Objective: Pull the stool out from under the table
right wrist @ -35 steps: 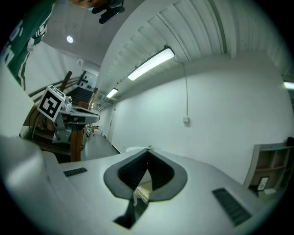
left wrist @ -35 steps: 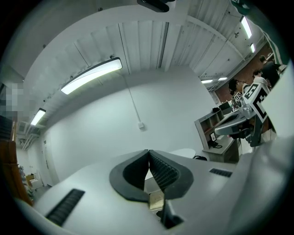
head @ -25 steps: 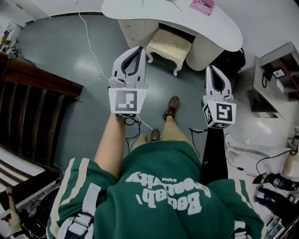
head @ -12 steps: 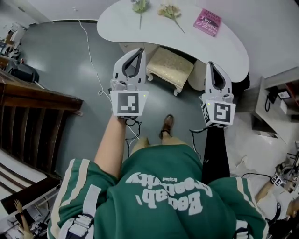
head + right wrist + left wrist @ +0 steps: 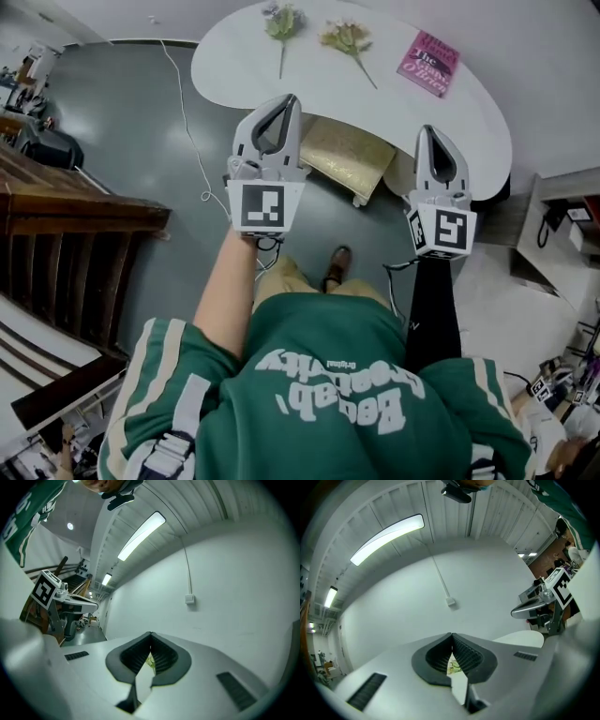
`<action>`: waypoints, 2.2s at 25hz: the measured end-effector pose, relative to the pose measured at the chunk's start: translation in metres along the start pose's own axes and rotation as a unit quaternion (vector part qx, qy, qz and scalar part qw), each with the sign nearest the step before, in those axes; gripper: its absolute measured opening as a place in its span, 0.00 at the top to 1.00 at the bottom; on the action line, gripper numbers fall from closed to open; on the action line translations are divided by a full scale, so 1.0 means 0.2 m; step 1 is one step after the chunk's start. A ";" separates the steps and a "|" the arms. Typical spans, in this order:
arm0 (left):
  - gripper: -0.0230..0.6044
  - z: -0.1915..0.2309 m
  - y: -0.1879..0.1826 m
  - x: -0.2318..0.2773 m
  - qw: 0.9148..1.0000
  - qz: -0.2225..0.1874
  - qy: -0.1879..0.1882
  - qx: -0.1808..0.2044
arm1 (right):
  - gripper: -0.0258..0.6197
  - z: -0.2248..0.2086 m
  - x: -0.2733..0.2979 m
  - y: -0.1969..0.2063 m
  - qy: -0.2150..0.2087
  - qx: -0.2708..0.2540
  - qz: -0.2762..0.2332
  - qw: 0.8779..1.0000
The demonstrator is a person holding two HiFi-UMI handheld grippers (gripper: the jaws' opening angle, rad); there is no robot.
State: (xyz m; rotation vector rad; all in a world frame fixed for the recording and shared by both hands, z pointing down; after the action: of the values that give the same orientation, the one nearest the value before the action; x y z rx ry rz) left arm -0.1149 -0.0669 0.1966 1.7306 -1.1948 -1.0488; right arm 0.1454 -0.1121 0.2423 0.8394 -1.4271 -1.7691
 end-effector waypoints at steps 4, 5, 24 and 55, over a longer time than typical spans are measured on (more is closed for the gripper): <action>0.94 0.02 0.05 0.09 1.000 0.003 0.010 -0.004 | 0.94 -0.04 0.06 0.03 0.006 -0.005 0.000 1.000; 0.94 0.02 0.06 0.12 1.000 0.002 0.014 -0.008 | 0.94 -0.05 0.07 0.03 0.010 -0.005 0.000 1.000; 0.65 0.33 0.34 0.58 0.979 -0.056 0.183 -0.063 | 0.72 0.10 0.45 0.02 0.128 0.006 0.036 0.991; 0.65 0.05 1.16 0.53 0.950 -0.002 0.306 -0.066 | 0.57 0.40 0.33 0.94 0.121 0.073 0.188 0.972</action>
State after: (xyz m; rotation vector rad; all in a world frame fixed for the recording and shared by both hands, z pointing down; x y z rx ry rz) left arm -0.1753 -0.2308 0.3835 1.7655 -0.7076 -0.5077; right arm 0.0652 -0.1528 0.4382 0.7686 -1.4536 -1.2475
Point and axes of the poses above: the fingertips, and each gripper's own axes: x forward along the fingers, z to its left, y out of its underside, the point moved 8 cm from there along -x, backward along the fingers, and after that the axes turned 1 degree about x, right-handed, at the moved point
